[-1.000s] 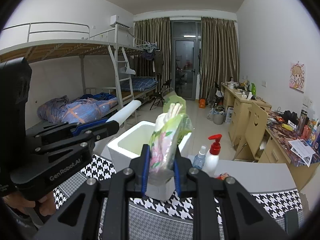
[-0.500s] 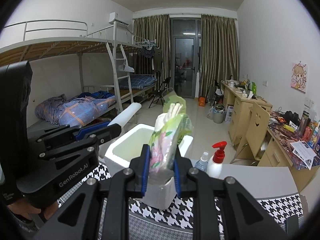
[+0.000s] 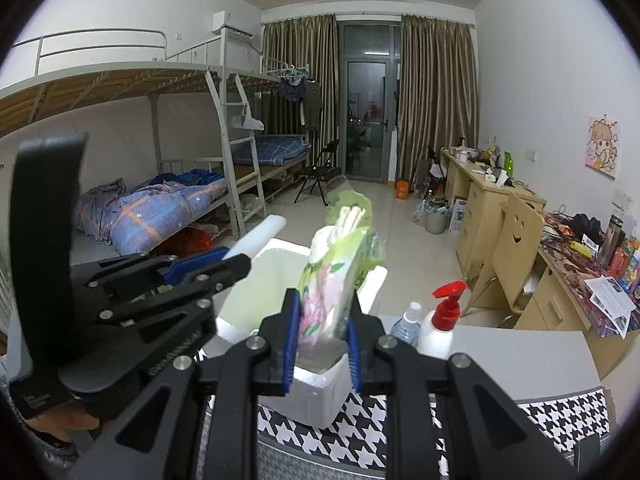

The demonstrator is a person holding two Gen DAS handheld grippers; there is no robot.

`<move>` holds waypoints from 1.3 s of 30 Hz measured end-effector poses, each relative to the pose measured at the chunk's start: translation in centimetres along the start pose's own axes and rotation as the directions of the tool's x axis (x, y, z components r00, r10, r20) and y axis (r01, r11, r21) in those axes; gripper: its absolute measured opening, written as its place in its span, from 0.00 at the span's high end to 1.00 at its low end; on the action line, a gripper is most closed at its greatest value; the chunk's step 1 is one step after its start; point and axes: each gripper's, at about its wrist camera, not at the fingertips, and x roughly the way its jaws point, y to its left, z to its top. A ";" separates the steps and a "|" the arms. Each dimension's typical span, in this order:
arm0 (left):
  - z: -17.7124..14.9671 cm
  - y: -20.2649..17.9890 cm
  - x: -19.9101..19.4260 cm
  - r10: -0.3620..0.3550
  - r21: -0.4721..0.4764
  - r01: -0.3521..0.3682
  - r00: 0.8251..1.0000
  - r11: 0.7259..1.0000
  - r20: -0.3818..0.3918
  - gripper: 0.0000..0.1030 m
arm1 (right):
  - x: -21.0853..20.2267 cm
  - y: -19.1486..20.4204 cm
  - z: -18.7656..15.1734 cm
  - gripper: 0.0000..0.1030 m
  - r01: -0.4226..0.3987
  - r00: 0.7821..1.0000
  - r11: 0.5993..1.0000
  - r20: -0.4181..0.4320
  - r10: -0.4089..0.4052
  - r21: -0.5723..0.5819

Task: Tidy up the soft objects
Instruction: 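Carry the foam stick and tissue pack over the foam box with both grippers, then open the left gripper to drop the foam stick into the box, then lower the tissue pack into the box and open the right gripper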

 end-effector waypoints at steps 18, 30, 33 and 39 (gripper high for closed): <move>-0.5 2.4 1.0 0.076 -0.019 -0.076 0.997 0.997 -0.002 0.18 | 2.1 -0.2 0.3 0.75 -0.004 1.000 1.000 -0.031 0.004 0.010; -0.7 4.7 -1.6 0.154 -0.053 -0.151 0.987 0.987 0.049 0.01 | 3.7 1.2 0.9 0.75 -0.035 0.998 0.999 -0.049 0.035 -0.008; -0.8 5.1 -1.9 0.163 -0.055 -0.160 0.985 0.986 0.053 0.01 | 4.1 1.3 0.9 0.75 -0.041 0.998 0.999 -0.055 0.041 -0.007; -1.1 5.6 -2.2 0.173 -0.059 -0.169 0.984 0.984 0.054 0.01 | 4.5 1.7 1.1 0.75 -0.043 0.997 0.999 -0.057 0.043 -0.010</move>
